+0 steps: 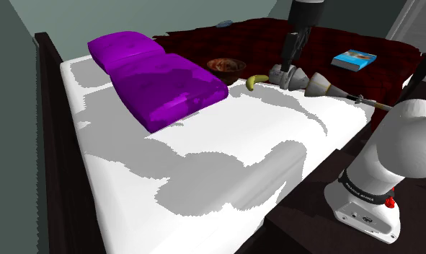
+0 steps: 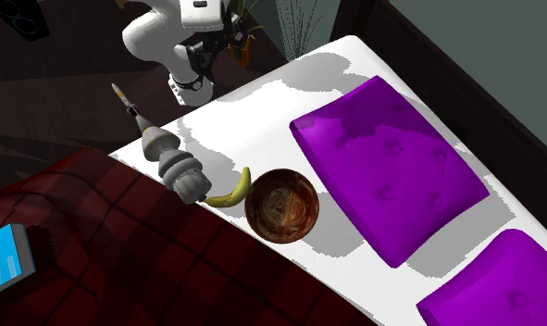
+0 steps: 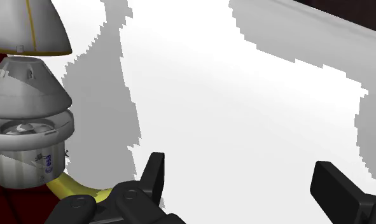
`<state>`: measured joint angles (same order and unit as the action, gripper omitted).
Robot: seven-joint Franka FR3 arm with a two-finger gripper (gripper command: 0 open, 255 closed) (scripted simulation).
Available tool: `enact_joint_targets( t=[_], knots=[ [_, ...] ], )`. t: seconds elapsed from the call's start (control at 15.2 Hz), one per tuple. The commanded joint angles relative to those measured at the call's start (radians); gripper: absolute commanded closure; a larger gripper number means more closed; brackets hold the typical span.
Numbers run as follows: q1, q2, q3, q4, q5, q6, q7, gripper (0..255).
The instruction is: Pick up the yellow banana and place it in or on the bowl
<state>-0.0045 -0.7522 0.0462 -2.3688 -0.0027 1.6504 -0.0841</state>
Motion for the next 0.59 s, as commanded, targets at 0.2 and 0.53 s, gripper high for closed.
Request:
enact_joint_targets(
  t=[0.2, 0.53],
  knots=[
    [0.002, 0.044, -0.07, -0.017, -0.046, 0.057, -0.136, 0],
    [0.007, 0.155, -0.183, -0.007, -0.109, 0.157, -0.357, 0]
  ],
)
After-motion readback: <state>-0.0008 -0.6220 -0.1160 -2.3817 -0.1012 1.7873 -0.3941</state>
